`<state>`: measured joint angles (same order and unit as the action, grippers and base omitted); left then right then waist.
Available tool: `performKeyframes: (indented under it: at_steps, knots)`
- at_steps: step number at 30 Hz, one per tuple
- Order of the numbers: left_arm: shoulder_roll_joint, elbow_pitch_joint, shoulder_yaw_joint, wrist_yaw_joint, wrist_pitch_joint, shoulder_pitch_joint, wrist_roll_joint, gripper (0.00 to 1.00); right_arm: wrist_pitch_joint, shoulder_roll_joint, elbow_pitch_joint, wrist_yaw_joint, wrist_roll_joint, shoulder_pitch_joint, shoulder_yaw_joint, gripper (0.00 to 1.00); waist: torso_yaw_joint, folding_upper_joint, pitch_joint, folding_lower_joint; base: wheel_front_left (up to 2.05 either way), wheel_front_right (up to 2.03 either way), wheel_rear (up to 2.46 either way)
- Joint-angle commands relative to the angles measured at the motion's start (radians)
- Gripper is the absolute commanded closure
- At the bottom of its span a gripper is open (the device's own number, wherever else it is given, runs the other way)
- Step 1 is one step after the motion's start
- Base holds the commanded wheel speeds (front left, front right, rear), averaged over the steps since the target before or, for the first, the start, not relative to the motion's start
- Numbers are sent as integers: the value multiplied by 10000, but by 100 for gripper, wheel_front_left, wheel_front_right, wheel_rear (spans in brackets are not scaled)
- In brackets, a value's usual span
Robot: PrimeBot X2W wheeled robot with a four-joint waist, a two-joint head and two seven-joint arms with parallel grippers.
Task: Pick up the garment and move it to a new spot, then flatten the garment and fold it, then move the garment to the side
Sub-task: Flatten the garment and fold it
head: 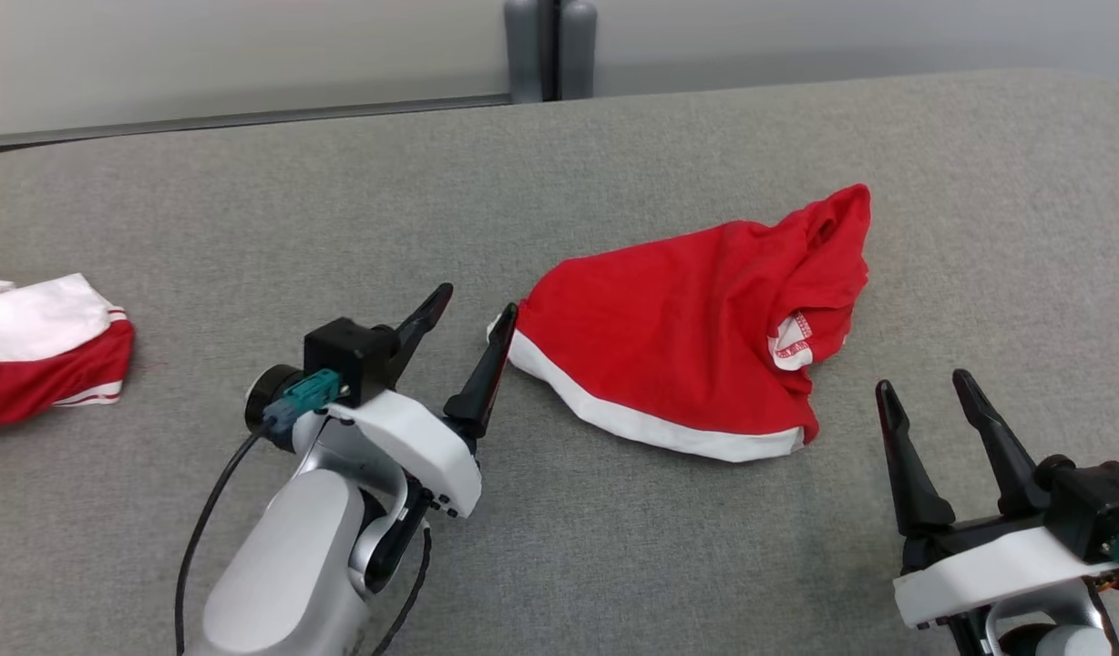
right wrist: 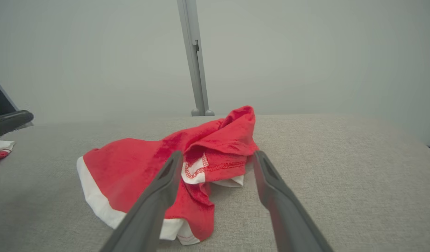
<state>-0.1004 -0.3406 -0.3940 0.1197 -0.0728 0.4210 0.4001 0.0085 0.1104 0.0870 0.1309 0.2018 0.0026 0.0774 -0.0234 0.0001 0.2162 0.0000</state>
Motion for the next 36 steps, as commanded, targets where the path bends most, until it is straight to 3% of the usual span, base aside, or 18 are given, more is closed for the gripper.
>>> performKeyframes:
  at_steps: [1,9,10,11,13,18,25,36]
  knots:
    - [-45,-597,-139,42,225,494,96,0,-114,-9,-48,-3,-1,-223,23,0,-435,-1,508,0,0,0,0]
    - [17,-3074,-396,104,957,1710,625,0,-348,-161,-363,-3,-30,-479,15,0,-787,-1,1043,0,0,0,0]
    - [18,-3332,-411,106,1042,1804,665,6,-383,-167,-411,-3,-31,-499,7,0,-821,-1,1076,0,0,0,0]
    - [27,-3530,-427,109,1067,1883,733,46,-407,-172,-460,-3,-34,-508,1,0,-852,-1,1096,0,0,0,0]
    - [43,-3838,-445,117,984,2018,841,100,-448,-190,-544,-3,-29,-534,-8,0,-899,-1,1132,0,0,0,0]
    - [61,-4190,-592,105,694,2204,1005,100,-393,-76,-777,-3,-142,-386,-14,0,-868,-1,1133,0,0,0,0]
    - [186,-4341,-1105,113,222,2471,1332,100,-240,33,-1544,-3,44,-150,786,0,-503,-1,1157,0,0,0,0]
    - [302,-4594,-1555,114,-371,2755,1909,100,-346,-37,-3232,-3,405,-1374,1701,0,15,-1,1424,0,0,0,0]
